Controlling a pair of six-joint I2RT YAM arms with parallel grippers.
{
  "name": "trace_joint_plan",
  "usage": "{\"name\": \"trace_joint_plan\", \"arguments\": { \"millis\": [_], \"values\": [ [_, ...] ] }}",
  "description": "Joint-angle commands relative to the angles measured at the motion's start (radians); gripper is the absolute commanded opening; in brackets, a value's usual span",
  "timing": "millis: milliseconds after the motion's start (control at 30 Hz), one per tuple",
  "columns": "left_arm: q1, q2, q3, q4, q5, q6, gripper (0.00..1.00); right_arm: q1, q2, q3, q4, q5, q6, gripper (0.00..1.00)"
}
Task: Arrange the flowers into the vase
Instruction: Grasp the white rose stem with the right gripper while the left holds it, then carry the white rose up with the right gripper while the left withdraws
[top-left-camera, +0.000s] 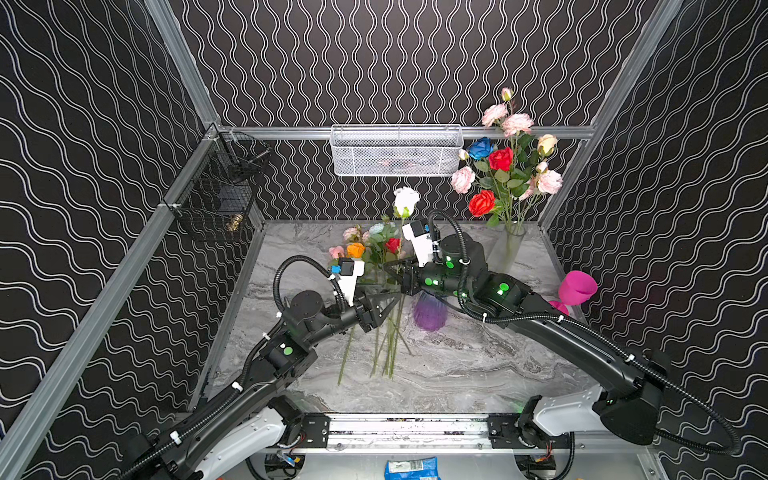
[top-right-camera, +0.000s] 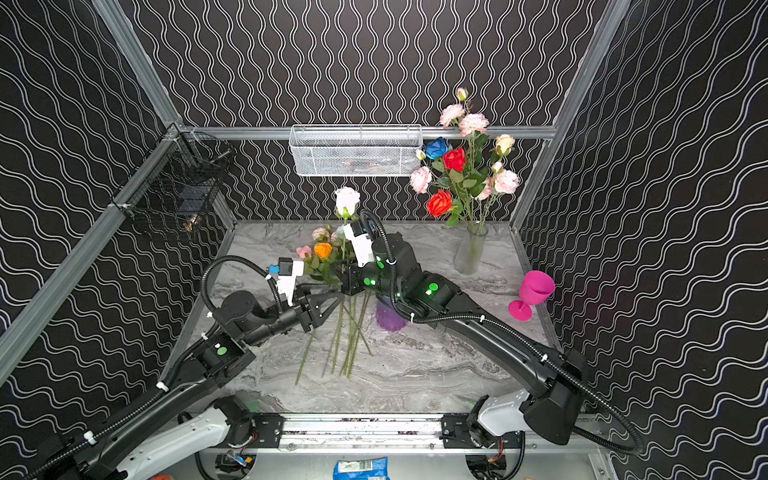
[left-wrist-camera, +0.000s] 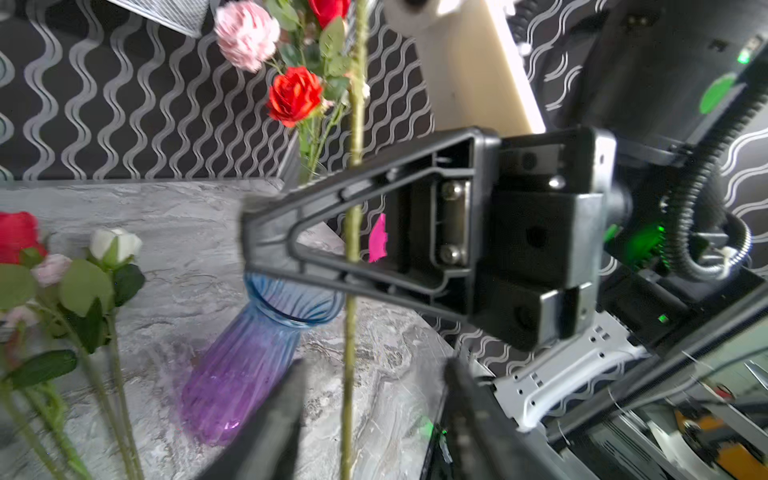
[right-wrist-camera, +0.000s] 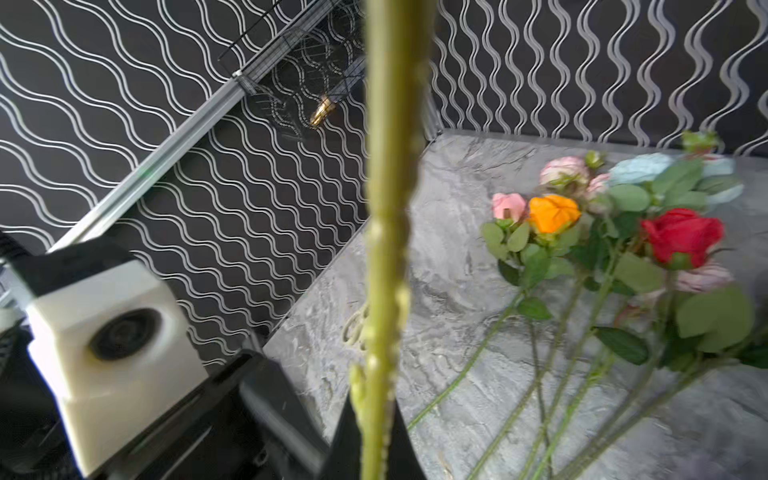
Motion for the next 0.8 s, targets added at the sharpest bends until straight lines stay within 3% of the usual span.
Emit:
{"name": "trace_joint_plan", "arguments": {
  "millis": [0,167,300,367,500,633,767],
  "values": [
    [0.000,-0.078,-0.047,0.005,-0.129,-0.016,0.76,0.009,-0.030,0.039,-0.005,0.130,-0.052,0.01],
    [0.000,-0.244,-0.099,-0.155,-0.406,-0.047,0.82,0.007,-0.040,0.161,-0.093,0.287,-0.144,0.01],
    [0.001,-0.305,-0.084,-0.469,-0.789,-0.237,0.83,0.003,-0.052,0.264,-0.115,0.490,-0.245,0.01],
    [0.001,-0.303,-0.066,-0.600,-0.902,-0.314,0.84,-0.010,-0.055,0.307,-0.113,0.572,-0.290,0.02],
    [0.000,-0.292,-0.058,-0.666,-0.921,-0.319,0.86,-0.080,-0.049,0.359,-0.090,0.687,-0.346,0.03],
    [0.000,-0.290,-0.068,-0.669,-0.905,-0.317,0.86,-0.198,-0.011,0.417,-0.182,0.590,-0.294,0.02],
    [0.000,-0.293,-0.077,-0.668,-0.902,-0.312,0.86,-0.232,-0.027,0.379,-0.187,0.566,-0.290,0.02]
  ]
}}
